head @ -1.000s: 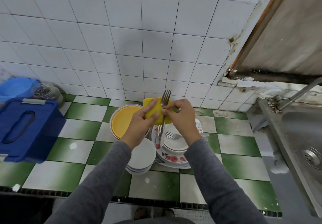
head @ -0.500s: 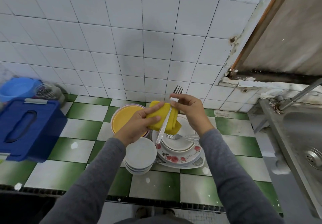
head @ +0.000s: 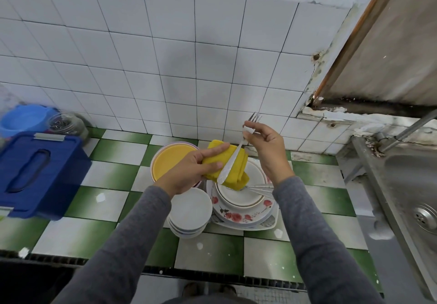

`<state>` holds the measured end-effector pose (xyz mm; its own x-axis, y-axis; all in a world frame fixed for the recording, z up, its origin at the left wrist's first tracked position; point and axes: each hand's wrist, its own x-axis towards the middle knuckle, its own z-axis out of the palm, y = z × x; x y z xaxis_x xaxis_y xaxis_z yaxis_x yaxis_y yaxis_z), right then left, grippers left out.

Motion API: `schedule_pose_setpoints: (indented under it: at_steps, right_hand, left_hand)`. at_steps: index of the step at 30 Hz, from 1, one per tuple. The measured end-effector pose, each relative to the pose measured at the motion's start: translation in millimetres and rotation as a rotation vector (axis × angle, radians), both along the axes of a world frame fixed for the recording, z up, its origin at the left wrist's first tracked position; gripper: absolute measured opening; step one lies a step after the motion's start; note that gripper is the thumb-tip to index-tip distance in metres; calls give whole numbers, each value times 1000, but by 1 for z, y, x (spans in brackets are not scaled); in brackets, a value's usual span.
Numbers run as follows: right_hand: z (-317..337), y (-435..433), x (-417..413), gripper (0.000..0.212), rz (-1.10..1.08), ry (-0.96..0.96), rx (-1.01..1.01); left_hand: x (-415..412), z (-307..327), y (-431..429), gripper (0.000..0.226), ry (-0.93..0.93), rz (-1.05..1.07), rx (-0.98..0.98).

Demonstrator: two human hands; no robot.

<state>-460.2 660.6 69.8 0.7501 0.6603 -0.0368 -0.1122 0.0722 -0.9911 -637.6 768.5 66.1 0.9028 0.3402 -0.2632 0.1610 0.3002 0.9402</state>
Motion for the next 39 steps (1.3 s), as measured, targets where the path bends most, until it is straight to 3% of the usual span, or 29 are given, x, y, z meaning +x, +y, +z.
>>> schedule_pose_setpoints:
  at_steps: [3, 9, 15, 21, 28, 33, 39]
  right_hand:
    - [2, -2, 3, 25, -82, 11, 10]
    - [-5, -1, -9, 24, 78, -26, -8]
    - [5, -5, 0, 26, -72, 2, -5]
    - [-5, -2, -12, 24, 55, -30, -29]
    - [6, -5, 0, 27, -59, -19, -43]
    - [5, -2, -9, 24, 7, -201, -184]
    - [13, 9, -14, 24, -20, -617, -466]
  left_hand:
    - [-1, 1, 0, 44, 1, -6, -9]
    - [5, 6, -4, 43, -4, 15, 34]
    - [1, 3, -4, 45, 20, -10, 52]
    - [6, 4, -2, 44, -13, 57, 10]
    - [3, 3, -1, 45, 29, 12, 51]
    - [10, -2, -4, 45, 25, 138, 131]
    - [18, -8, -11, 48, 48, 190, 271]
